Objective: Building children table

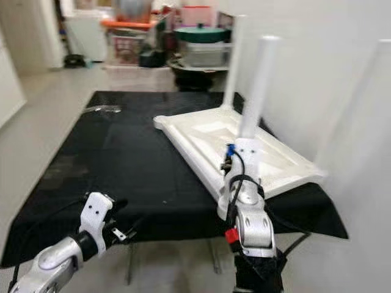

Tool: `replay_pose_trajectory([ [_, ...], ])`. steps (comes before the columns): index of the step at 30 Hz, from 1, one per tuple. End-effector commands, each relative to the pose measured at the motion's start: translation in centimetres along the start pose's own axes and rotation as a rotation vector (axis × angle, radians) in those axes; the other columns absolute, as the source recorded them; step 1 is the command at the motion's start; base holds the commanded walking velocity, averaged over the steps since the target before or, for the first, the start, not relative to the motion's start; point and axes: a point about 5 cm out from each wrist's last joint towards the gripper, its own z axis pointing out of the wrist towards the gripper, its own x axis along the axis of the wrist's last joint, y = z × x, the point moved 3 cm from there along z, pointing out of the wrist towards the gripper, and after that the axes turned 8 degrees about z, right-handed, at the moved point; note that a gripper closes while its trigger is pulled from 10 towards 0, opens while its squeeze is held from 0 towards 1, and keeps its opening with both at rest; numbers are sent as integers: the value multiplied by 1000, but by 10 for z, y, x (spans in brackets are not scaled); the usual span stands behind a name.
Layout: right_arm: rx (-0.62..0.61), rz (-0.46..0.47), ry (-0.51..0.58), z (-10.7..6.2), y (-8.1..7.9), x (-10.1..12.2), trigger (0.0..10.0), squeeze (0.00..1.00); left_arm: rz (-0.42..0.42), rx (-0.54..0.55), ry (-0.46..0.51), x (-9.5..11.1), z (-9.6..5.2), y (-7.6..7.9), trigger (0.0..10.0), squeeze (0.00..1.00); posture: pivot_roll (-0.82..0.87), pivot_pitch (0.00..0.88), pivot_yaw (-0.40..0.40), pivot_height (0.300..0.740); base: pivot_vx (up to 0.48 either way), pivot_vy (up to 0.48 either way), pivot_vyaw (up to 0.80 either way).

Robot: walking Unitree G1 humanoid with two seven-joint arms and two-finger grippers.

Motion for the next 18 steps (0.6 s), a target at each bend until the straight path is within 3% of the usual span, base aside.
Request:
replay_pose_trajectory([
  [1, 1, 15, -1, 9, 8, -2, 10000, 1000, 12, 9, -21, -5, -2, -2, 10000, 0, 53, 0, -56, 740, 0, 0, 0],
  [5, 95, -11, 1, 17, 8, 7, 10000, 1000, 11, 13, -20, -5, -2, -2, 10000, 0, 54, 0, -62, 740, 0, 0, 0],
  [6, 346, -46, 45, 19, 1, 27, 10000, 0, 7, 15, -19, -5, -3, 0, 10000, 0, 57, 0, -64, 740, 0, 0, 0],
  [8, 542, -93, 69, 10, -2, 41, 10000, 0, 3, 15, -20, -6, -4, 1, 10000, 0, 57, 0, -64, 740, 0, 0, 0],
  [10, 580, -105, 68, 7, -3, 43, 10000, 0, 2, 15, -20, -6, -4, 1, 10000, 0, 57, 0, -64, 740, 0, 0, 0],
  [11, 674, -174, 73, -1, -3, 43, 10000, 0, 3, 15, -21, -6, -4, 0, 10000, 0, 57, 0, -67, 740, 0, 0, 0],
  [12, 848, -266, 45, -13, -1, 39, 10000, 0, 5, 16, -21, -6, -5, -1, 10000, 0, 59, 0, -67, 740, 0, 0, 0],
  [13, 913, -285, 24, -18, 1, 36, 10000, 0, 6, 16, -21, -6, -5, -1, 10000, 0, 59, 0, -67, 740, 0, 0, 0],
  [18, 969, -270, -2, -12, 2, 33, 10000, 0, 9, 17, -20, -5, -5, -2, 10000, 0, 64, 0, -70, 740, 0, 0, 0],
])
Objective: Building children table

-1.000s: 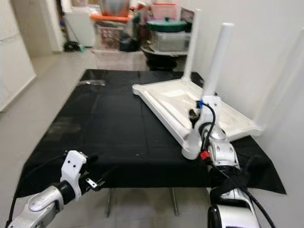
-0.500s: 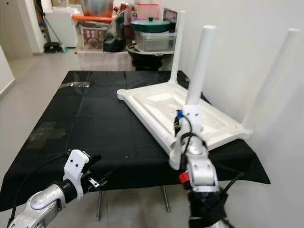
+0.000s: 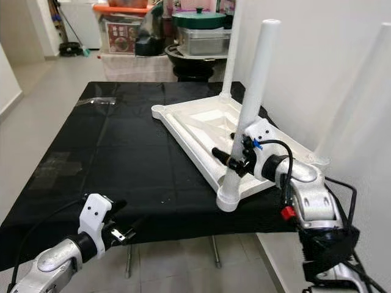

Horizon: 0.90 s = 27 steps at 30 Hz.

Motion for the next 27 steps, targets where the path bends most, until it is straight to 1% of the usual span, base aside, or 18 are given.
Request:
replay_pose_trajectory([
  [1, 115, 12, 9, 11, -16, -2, 10000, 0, 15, -1, -7, -1, -1, 0, 10000, 0, 71, 0, -70, 740, 0, 0, 0],
  [4, 141, 19, 14, 15, -20, -4, 10000, 0, 16, -2, -7, -1, -2, 0, 10000, 0, 74, 0, -71, 740, 0, 0, 0],
  [5, 137, 25, 16, 18, -19, -5, 9373, 0, 17, -2, -7, -1, -2, 0, 10000, 0, 74, 0, -71, 740, 0, 0, 0],
  [6, 139, 27, 18, 19, -19, -6, 9373, 0, 17, -1, -7, -1, -2, 0, 10000, 0, 75, 0, -71, 740, 0, 0, 0],
  [7, 82, 36, -12, 23, -13, -13, 0, 0, 17, -1, -8, -1, -2, 0, 10000, 0, 76, 0, -71, 740, 0, 0, 0],
  [10, -80, 29, -108, 28, 1, -34, 0, 0, 18, 0, -9, -1, -3, -1, 10000, 0, 76, 0, -71, 740, 0, 0, 0],
  [11, -80, 29, -108, 28, 1, -34, 0, 0, 18, 0, -9, -1, -3, -1, 10000, 0, 76, 0, -71, 740, 0, 0, 0],
  [13, -380, 80, -173, 22, 31, -49, 0, 0, 20, 0, -9, -1, -3, -1, 10000, 0, 71, 0, -66, 740, 0, 0, 0],
  [14, -380, 80, -173, 22, 31, -49, 0, 0, 20, 0, -9, -1, -3, -1, 10000, 0, 71, 0, -66, 740, 0, 0, 0],
  [15, -509, 104, -193, 17, 43, -55, 0, 0, 20, -1, -9, -1, -3, -1, 10000, 0, 71, 0, -66, 740, 0, 0, 0],
  [16, -649, 141, -192, 9, 50, -61, 0, 0, 19, -4, -8, -1, -2, -1, 10000, 0, 65, 0, -63, 740, 0, 0, 0],
  [18, -665, 149, -188, 8, 50, -62, 0, 0, 18, -5, -8, -1, -2, -1, 10000, 0, 65, 0, -63, 740, 0, 0, 0],
  [19, -708, 159, -162, 6, 49, -60, 0, 0, 17, -9, -6, 0, -1, 0, 10000, 0, 60, 0, -59, 740, 0, 0, 0],
  [20, -771, 144, -113, 3, 45, -51, 0, 0, 16, -14, -5, 0, -1, 1, 10000, 0, 58, 0, -57, 740, 0, 0, 0],
  [23, -802, 116, -81, 2, 41, -43, 0, 0, 17, -15, -5, 0, -1, 1, 10000, 0, 56, 0, -56, 740, 0, 0, 0],
  [24, -864, 117, -74, 0, 32, -40, 0, 0, 16, -15, -6, 0, -1, 0, 10000, 0, 47, 0, -54, 740, 0, 0, 0],
  [25, -864, 117, -74, 0, 32, -40, 0, 0, 16, -15, -6, 0, -1, 0, 10000, 0, 47, 0, -54, 740, 0, 0, 0],
  [27, -965, 134, -75, -1, 8, -39, 0, 0, 15, -17, -7, -1, 0, 1, 10000, 0, 47, 0, -54, 740, 0, 0, 0],
])
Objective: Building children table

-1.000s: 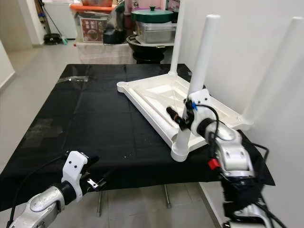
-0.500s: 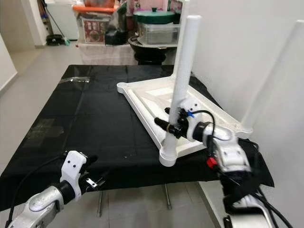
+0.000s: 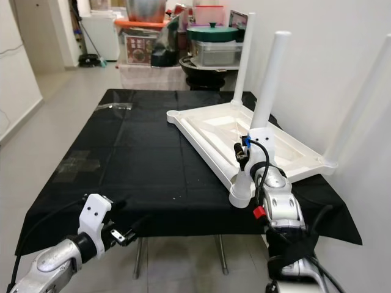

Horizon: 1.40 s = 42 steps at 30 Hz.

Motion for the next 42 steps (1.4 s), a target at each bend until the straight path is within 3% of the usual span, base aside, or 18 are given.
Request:
replay_pose_trajectory([
  [1, -111, -58, -42, -16, -7, -10, 0, 0, 11, -8, -3, 0, 2, 2, 10000, 0, 48, 0, -53, 740, 0, 0, 0],
  [3, -111, -55, -55, -20, -16, -14, 0, 0, 11, -9, -3, 0, 2, 3, 10000, 0, 48, 0, -53, 740, 0, 0, 0],
  [5, -89, -42, -93, -22, -30, -23, 10000, 0, 9, -9, -1, 1, 3, 4, 10000, 0, 51, 0, -55, 740, 0, 0, 0],
  [9, -33, -7, -102, -18, -40, -23, 10000, 0, 10, -4, -2, 0, 2, 2, 10000, 0, 55, 0, -62, 740, 0, 0, 0],
  [14, 66, 27, 22, -6, -34, 3, 10000, 12, 13, 3, -5, -1, 1, 0, 10000, 0, 56, 0, -65, 740, 0, 0, 0],
  [15, 63, 44, 58, -4, -25, 12, 10000, 1000, 11, 5, -5, -1, 1, 0, 10000, 0, 56, 0, -69, 740, 0, 0, 0],
  [18, 182, 106, 62, -4, -22, 24, 10000, 1000, 9, 8, -5, -2, 0, 1, 10000, 0, 57, 0, -70, 740, 0, 0, 0],
  [22, 306, 20, 121, -8, -29, 36, 10000, 1000, 7, 8, -4, -2, 0, 2, 10000, 0, 57, 0, -70, 740, 0, 0, 0],
  [23, 389, 32, 119, -10, -33, 36, 10000, 0, 5, 7, -4, -2, 0, 2, 10000, 0, 57, 0, -69, 740, 0, 0, 0],
  [25, 594, -37, 144, -20, -37, 35, 10000, 0, 5, 5, -5, -2, 0, 2, 10000, 0, 60, 0, -64, 740, 0, 0, 0],
  [26, 594, -37, 144, -20, -37, 35, 10000, 0, 5, 5, -5, -2, 0, 2, 10000, 0, 60, 0, -64, 740, 0, 0, 0],
  [27, 749, -144, 135, -26, -36, 29, 10000, 0, 9, 3, -4, -2, 0, 1, 10000, 0, 59, 0, -61, 740, 0, 0, 0],
  [28, 801, -167, 107, -27, -35, 24, 10000, 0, 11, 2, -4, -2, 0, 0, 10000, 0, 59, 0, -62, 740, 0, 0, 0],
  [34, 924, -234, 37, -30, -33, 12, 10000, 0, 21, 2, -1, 0, 0, -2, 10000, 0, 64, 0, -62, 740, 0, 0, 0],
  [35, 947, -253, 31, -30, -33, 9, 4941, 0, 23, 4, -1, 0, 1, -3, 10000, 0, 69, 0, -64, 740, 0, 0, 0],
  [36, 960, -262, 30, -30, -33, 7, 4941, 0, 23, 5, 0, 0, 1, -3, 10000, 0, 69, 0, -64, 740, 0, 0, 0],
  [37, 946, -234, 33, -25, -33, 9, 0, 0, 23, 6, -1, 0, 0, -3, 10000, 0, 72, 0, -64, 740, 0, 0, 0],
  [42, 847, -206, 30, -10, -29, 11, 0, 0, 21, 7, -3, -1, -1, -2, 10000, 0, 77, 0, -67, 740, 0, 0, 0],
])
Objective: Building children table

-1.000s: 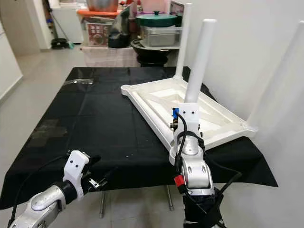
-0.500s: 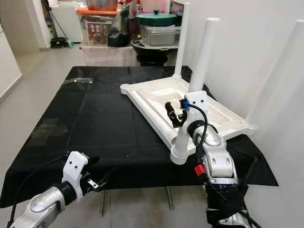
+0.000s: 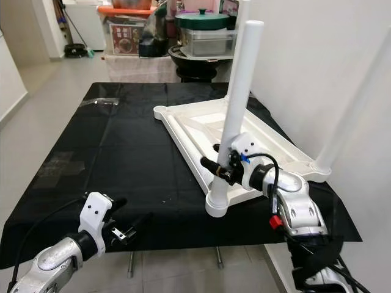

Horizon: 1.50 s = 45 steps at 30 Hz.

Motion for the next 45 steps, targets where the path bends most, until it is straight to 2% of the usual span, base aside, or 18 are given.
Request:
replay_pose_trajectory([
  [1, -89, -37, -35, 4, 9, -4, 0, 0, 11, 4, -18, -4, -2, -1, 10000, 0, 75, 0, -65, 740, 0, 0, 0],
  [9, -182, -15, -60, 0, 22, -10, 0, 0, 10, 2, -21, -4, -3, 0, 10000, 0, 66, 0, -61, 740, 0, 0, 0],
  [11, -480, 43, -53, -9, 48, -11, 0, 0, 9, -1, -20, -4, -2, 0, 10000, 0, 56, 0, -55, 740, 0, 0, 0],
  [12, -480, 43, -53, -9, 48, -11, 0, 0, 9, -1, -20, -4, -2, 0, 10000, 0, 56, 0, -55, 740, 0, 0, 0],
  [14, -947, 198, -61, -34, 73, -26, 0, 0, 6, -6, -19, -4, 0, 2, 10000, 0, 51, 0, -55, 740, 0, 0, 0],
  [20, -1096, 214, -60, -36, 59, -33, 0, 0, 5, -8, -20, -4, 0, 3, 10000, 0, 55, 0, -53, 740, 0, 0, 0],
  [22, -1088, 251, -62, -18, 29, -34, 0, 0, 6, -4, -23, -4, 1, 2, 10000, 0, 55, 0, -51, 740, 0, 0, 0],
  [25, -1068, 286, -64, -8, 16, -34, 0, 0, 6, -2, -24, -4, 1, 1, 10000, 0, 58, 0, -56, 740, 0, 0, 0],
  [26, -1015, 316, -68, 6, 4, -32, 6235, 0, 6, -1, -24, -4, 1, 2, 10000, 0, 59, 0, -57, 740, 0, 0, 0],
  [27, -1015, 316, -68, 6, 4, -32, 6235, 0, 6, -1, -24, -4, 1, 2, 10000, 0, 59, 0, -57, 740, 0, 0, 0],
  [28, -926, 306, -60, 19, -4, -27, 10000, 0, 4, 0, -24, -4, 1, 2, 10000, 0, 58, 0, -61, 740, 0, 0, 0],
  [33, -886, 262, 39, 20, 4, -10, 10000, 0, 1, 2, -27, -5, 0, 3, 10000, 0, 56, 0, -61, 740, 0, 0, 0],
  [34, -883, 265, 69, 17, 9, -6, 10000, 1000, 1, 2, -27, -6, 0, 3, 10000, 0, 57, 0, -67, 740, 0, 0, 0],
  [36, -859, 198, 92, 11, 15, 3, 10000, 1000, 1, 4, -28, -6, -1, 3, 10000, 0, 56, 0, -67, 740, 0, 0, 0],
  [37, -795, 166, 118, 11, 17, 10, 10000, 0, 1, 5, -29, -6, -1, 3, 10000, 0, 54, 0, -68, 740, 0, 0, 0],
  [40, -714, 173, 130, 12, 18, 14, 10000, 0, 1, 7, -29, -6, -1, 2, 10000, 0, 52, 0, -67, 740, 0, 0, 0],
  [43, -296, 70, 140, 7, 4, 22, 10000, 0, 0, 5, -31, -7, -2, 2, 10000, 0, 43, 0, -59, 740, 0, 0, 0],
  [45, -218, 56, 133, 3, 1, 20, 10000, 0, 0, 4, -31, -7, -1, 2, 10000, 0, 44, 0, -59, 740, 0, 0, 0],
])
